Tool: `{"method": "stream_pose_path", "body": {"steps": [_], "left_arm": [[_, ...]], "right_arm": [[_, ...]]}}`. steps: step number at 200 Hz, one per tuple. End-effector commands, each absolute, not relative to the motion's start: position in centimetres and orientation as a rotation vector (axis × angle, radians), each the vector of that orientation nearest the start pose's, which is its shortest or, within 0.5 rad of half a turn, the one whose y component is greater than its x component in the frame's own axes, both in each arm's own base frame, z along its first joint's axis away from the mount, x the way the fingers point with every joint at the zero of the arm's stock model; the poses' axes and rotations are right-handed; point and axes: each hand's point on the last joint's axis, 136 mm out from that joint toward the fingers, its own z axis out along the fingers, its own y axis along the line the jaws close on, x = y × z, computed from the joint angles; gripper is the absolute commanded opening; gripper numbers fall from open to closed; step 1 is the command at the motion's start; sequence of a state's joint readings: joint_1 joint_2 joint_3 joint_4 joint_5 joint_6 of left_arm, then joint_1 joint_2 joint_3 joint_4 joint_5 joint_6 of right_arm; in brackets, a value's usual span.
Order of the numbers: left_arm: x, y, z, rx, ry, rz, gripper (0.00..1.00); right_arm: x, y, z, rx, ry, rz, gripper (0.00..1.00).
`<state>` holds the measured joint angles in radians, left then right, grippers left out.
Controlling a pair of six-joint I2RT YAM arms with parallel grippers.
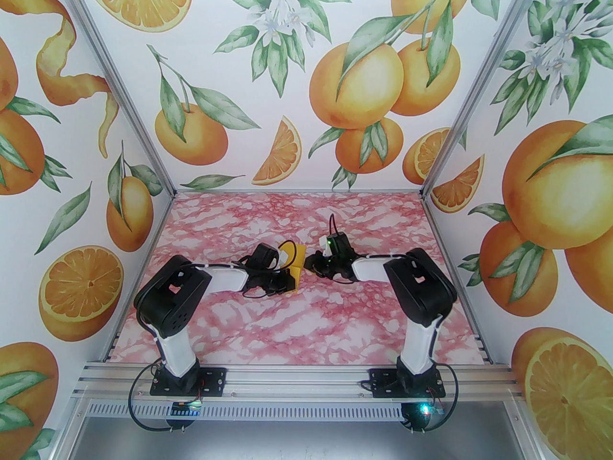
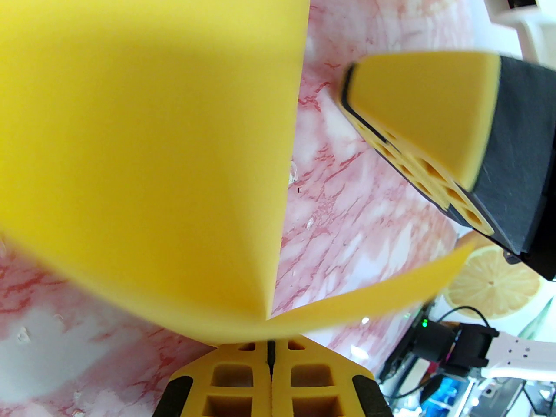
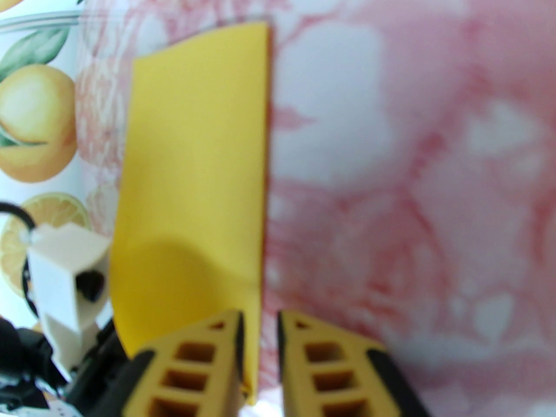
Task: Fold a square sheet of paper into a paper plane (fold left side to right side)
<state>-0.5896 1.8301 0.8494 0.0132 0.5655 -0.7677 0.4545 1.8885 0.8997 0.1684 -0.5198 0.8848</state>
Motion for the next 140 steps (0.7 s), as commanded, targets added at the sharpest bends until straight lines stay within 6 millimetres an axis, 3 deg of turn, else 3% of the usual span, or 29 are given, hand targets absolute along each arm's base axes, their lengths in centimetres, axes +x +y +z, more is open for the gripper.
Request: {"method": "stream_pose_path", "body": {"steps": [1,16,48,77,140], "left_arm": [[28.6,-30.1,2.2,-0.002,2.792,-1.182,0.00],[28.6,-30.2,2.1,0.001,2.793,-1.186,0.00],[28.6,-30.3,2.1,0.005,2.794,-1.190,0.00],[28.6,-30.4,2.2,0.007,2.793,-1.193,0.00],[28.6,-30.5,1.9,0.005,2.799,-1.192,0.00]], "right_arm": [[36.4,27.4,5.3,0.249,2.512,1.253,0.30],[36.2,27.8,6.0,0.222,2.481,1.294,0.35],[35.6,28.8,7.1,0.154,2.444,1.359,0.34],[35.3,29.0,6.5,0.152,2.466,1.367,0.30],[34.5,29.1,6.6,0.127,2.468,1.381,0.31]]}}
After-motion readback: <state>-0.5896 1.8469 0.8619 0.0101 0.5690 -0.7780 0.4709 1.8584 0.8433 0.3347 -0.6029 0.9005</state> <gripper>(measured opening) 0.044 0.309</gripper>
